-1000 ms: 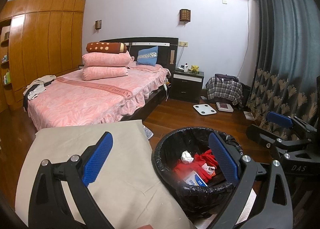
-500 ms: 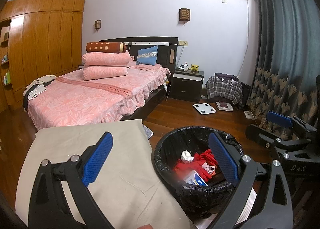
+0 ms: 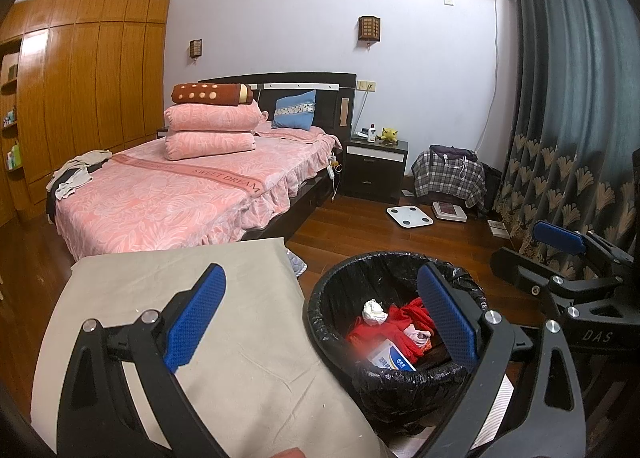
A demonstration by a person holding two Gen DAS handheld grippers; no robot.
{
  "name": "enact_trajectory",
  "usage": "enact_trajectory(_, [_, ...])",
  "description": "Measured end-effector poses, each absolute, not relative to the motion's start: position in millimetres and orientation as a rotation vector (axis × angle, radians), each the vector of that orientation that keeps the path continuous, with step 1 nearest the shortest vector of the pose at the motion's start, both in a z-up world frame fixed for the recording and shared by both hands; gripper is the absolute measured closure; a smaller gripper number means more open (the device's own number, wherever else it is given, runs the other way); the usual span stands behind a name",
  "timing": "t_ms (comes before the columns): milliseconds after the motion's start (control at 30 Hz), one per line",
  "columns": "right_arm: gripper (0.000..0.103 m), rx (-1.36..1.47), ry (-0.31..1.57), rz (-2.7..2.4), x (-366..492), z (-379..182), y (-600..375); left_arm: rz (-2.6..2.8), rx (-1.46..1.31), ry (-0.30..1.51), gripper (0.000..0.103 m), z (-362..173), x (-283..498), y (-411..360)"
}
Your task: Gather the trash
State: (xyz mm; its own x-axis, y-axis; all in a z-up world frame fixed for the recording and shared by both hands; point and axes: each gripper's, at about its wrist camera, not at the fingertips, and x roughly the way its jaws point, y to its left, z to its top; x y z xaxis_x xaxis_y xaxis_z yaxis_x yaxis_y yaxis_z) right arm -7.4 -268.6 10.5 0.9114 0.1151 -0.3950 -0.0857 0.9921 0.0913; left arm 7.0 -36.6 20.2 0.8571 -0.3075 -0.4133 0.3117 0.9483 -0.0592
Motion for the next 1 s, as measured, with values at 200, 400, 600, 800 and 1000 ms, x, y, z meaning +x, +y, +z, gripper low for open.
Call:
enact_trajectory(200, [0.006,0.072,0.411,0.103,-7.3,10.6,-268.6,-0.325,0.011,0.433,0.009,20.7,6.6,-36.3])
enact_trajectory(400, [0.006,0.071,0.412,0.104,-7.6,11.0,-267.7,-0.326,0.014,0.435,0.009,20.1,6.9,-35.9])
enact_trajectory(600, [0.006,0.073,0.412,0.104,-7.8,11.5,-267.7,-0.326,0.015,0.435,0.009,20.8,7.4,-37.2])
enact_trajectory(800, [0.006,0.072,0.413,0.103,-7.0,11.1,-268.6,-0.325,0.016,0.437,0.009,21.5,7.5,-37.3])
enact_trajectory(1000, [0.006,0.073,0.413,0.104,-6.7,11.4,-268.9,-0.324,0.014,0.440,0.009,22.1,7.3,-36.3])
